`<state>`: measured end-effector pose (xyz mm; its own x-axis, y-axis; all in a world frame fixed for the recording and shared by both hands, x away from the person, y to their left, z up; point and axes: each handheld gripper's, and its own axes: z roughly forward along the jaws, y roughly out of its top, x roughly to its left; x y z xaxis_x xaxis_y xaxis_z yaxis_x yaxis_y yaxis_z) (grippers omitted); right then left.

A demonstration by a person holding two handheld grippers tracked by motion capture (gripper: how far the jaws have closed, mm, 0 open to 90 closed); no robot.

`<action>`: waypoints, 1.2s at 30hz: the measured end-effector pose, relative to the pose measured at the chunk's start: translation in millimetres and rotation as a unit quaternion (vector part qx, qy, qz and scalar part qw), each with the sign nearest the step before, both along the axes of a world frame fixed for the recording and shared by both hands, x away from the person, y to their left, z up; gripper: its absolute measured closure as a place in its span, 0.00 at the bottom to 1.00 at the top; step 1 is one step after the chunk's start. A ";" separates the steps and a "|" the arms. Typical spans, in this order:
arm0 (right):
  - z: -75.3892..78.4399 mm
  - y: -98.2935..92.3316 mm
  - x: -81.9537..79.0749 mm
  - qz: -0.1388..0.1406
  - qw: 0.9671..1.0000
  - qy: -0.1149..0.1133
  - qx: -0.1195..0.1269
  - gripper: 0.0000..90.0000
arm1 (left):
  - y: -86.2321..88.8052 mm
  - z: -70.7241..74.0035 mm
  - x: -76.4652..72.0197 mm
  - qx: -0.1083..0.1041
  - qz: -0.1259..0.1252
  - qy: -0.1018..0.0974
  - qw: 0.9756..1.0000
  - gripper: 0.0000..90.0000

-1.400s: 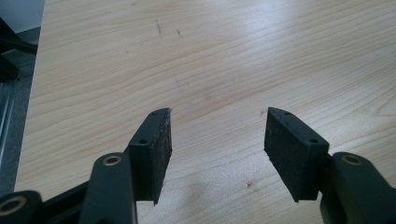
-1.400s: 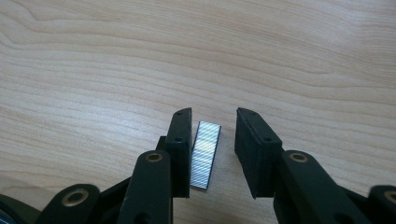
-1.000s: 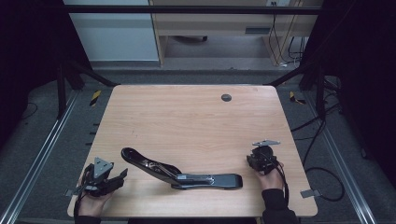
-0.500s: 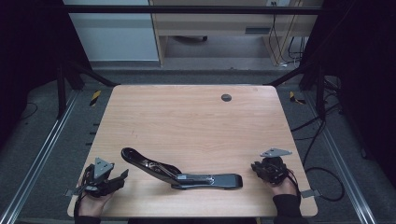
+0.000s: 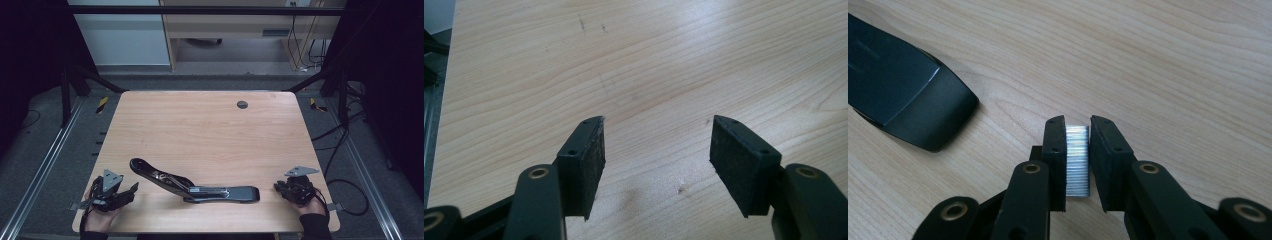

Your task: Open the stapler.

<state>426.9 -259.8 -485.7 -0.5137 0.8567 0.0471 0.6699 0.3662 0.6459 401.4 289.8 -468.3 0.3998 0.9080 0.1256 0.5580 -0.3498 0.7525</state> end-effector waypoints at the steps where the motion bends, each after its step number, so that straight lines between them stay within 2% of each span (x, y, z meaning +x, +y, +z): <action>1: -0.6 0.5 0.3 0.001 1.000 0.003 -0.002 0.86 | -0.1 -0.1 0.1 0.002 -0.001 0.000 1.000 0.43; 4: -1.0 1.4 0.8 0.006 1.000 0.003 -0.008 0.86 | -0.3 -0.6 0.5 0.003 -0.003 0.003 1.000 0.43; 6: -0.6 1.8 0.7 0.006 1.000 0.003 -0.007 0.82 | 0.0 -0.7 0.7 0.002 -0.003 0.004 1.000 0.43; 7: 0.2 2.1 0.5 0.004 1.000 0.004 -0.003 0.79 | 0.2 -0.7 0.7 0.002 -0.003 0.004 1.000 0.43; 9: 1.4 1.5 1.0 0.006 1.000 -0.005 -0.010 0.72 | 0.7 -0.8 0.9 0.001 -0.003 0.004 1.000 0.42; 11: 4.9 2.7 0.8 0.005 1.000 -0.001 -0.004 0.63 | 0.6 -1.6 1.4 -0.003 -0.002 0.004 1.000 0.42; 14: 8.1 3.4 1.2 0.023 0.999 -0.020 -0.019 0.56 | 1.1 -2.4 2.0 -0.004 -0.002 0.007 1.000 0.42; 17: 11.2 4.9 1.0 0.016 0.999 -0.027 -0.032 0.53 | 2.4 -1.7 1.7 -0.003 -0.003 0.008 1.000 0.42; 20: 14.3 5.7 1.5 0.006 0.999 -0.024 -0.032 0.55 | 1.6 -2.0 2.1 -0.006 -0.001 0.007 1.000 0.42; 22: 16.1 5.0 1.4 -0.002 0.999 -0.025 -0.040 0.50 | 1.1 -2.1 2.4 -0.004 -0.003 0.008 1.000 0.42; 23: 16.2 4.1 2.3 -0.008 0.999 -0.024 -0.041 0.51 | 1.1 -2.1 2.5 -0.003 -0.003 0.008 1.000 0.42; 27: 17.6 2.2 3.0 0.001 0.999 -0.013 -0.050 0.64 | 1.4 -1.9 2.4 -0.005 -0.002 0.007 1.000 0.42; 29: 19.5 2.0 3.6 0.006 0.999 -0.013 -0.052 0.62 | 1.5 -1.8 2.4 -0.005 -0.002 0.007 1.000 0.42; 31: 21.6 1.4 4.0 0.006 0.999 -0.013 -0.050 0.66 | 1.4 -1.8 2.7 -0.004 -0.003 0.007 1.000 0.42; 32: 21.9 0.2 4.3 0.013 0.999 -0.015 -0.047 0.68 | 1.2 -1.9 2.7 -0.004 -0.003 0.008 1.000 0.42; 34: 21.4 -0.6 4.8 0.023 0.999 -0.007 -0.033 0.65 | 1.0 -1.9 2.9 -0.003 -0.004 0.008 1.000 0.42; 36: 19.7 -0.5 5.3 0.029 0.999 0.001 -0.044 0.62 | 0.7 -1.9 3.3 -0.002 -0.004 0.009 1.000 0.42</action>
